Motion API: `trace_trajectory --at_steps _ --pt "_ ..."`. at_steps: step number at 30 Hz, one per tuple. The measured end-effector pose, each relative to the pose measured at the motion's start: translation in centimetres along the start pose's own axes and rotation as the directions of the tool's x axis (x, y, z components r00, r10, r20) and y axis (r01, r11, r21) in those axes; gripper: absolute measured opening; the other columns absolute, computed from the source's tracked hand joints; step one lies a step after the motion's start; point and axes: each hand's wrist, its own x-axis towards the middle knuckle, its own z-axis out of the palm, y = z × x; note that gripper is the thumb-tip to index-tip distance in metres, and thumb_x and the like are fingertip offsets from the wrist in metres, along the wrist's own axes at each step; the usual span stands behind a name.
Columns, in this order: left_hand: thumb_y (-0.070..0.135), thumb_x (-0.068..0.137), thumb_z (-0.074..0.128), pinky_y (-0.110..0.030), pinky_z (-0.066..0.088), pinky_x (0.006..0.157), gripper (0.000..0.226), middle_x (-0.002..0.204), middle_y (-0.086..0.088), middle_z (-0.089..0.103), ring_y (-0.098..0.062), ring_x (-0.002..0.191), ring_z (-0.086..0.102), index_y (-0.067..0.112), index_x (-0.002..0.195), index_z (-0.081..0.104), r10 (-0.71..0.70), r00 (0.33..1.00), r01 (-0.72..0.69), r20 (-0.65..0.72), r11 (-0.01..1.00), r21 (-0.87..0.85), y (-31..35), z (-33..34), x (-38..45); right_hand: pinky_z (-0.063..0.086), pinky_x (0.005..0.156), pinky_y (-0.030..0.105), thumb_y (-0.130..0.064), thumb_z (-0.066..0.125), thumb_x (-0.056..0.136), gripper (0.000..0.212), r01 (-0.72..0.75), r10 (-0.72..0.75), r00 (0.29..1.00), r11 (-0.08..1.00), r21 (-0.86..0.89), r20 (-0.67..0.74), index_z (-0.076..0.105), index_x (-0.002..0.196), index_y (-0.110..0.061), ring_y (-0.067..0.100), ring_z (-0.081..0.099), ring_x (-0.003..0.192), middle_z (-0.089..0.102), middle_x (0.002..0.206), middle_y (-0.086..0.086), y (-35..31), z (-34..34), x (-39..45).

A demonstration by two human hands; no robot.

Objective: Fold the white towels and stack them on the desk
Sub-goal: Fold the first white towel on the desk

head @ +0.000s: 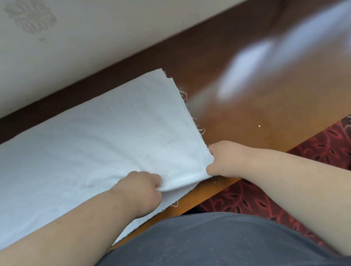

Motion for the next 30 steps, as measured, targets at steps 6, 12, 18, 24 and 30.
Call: trace_trajectory --at_steps 6,12,18,24,30 --pt "0.036 0.085 0.053 -0.029 0.048 0.092 0.046 0.118 0.014 0.056 -0.012 0.104 0.057 0.037 0.131 0.046 0.034 0.983 -0.016 0.181 0.995 -0.102 0.2 -0.3 -0.6 0.039 0.053 0.029 -0.024 0.062 0.084 0.023 -0.077 0.072 0.996 0.993 -0.093 -0.052 0.045 0.098 -0.017 0.015 0.054 0.069 0.058 0.086 0.000 0.8 -0.7 0.4" --pt "0.033 0.092 0.051 -0.023 0.047 0.089 0.037 0.125 0.014 0.054 -0.006 0.113 0.053 0.046 0.127 0.048 -0.216 0.877 0.043 -0.430 0.925 -0.376 -3.3 1.9 -1.8 0.048 0.067 0.034 -0.026 0.062 0.083 0.048 0.093 -0.157 0.953 0.966 -0.242 -0.260 0.040 0.126 -0.023 0.023 0.061 0.088 0.059 0.111 0.001 -2.6 -3.2 -0.3" --pt "0.054 0.095 0.048 -0.060 0.013 0.118 0.084 0.158 0.001 -0.034 -0.031 0.147 -0.026 0.051 0.149 -0.016 -0.267 0.938 0.249 -0.219 0.963 -0.107 -6.1 4.9 -1.1 0.008 0.123 0.051 -0.060 0.054 0.091 0.088 0.434 -0.531 0.844 0.757 -0.489 -0.071 0.003 0.158 -0.037 0.029 -0.008 0.154 -0.008 0.168 0.002 -10.4 0.6 3.0" --pt "0.068 0.089 0.043 -0.058 0.013 0.118 0.085 0.162 0.004 -0.023 -0.025 0.150 -0.016 0.047 0.151 -0.012 -0.460 0.830 0.376 -0.317 0.880 -0.292 -10.7 7.6 -3.8 -0.002 0.123 0.055 -0.078 0.050 0.082 0.108 0.317 -0.429 0.903 0.703 -0.637 -0.024 -0.020 0.155 -0.038 0.029 -0.026 0.150 -0.030 0.163 0.000 -9.0 1.7 5.1" --pt "0.079 0.084 0.039 -0.055 0.015 0.119 0.092 0.163 0.003 -0.021 -0.025 0.151 -0.014 0.046 0.152 -0.013 -0.646 0.721 0.502 -0.251 0.736 -0.455 -19.0 14.8 -10.2 0.028 0.116 0.052 -0.067 0.067 0.077 0.107 0.175 -0.288 0.955 0.738 -0.651 -0.070 0.011 0.157 -0.022 0.032 0.000 0.153 -0.010 0.167 0.005 -14.3 1.8 3.9"
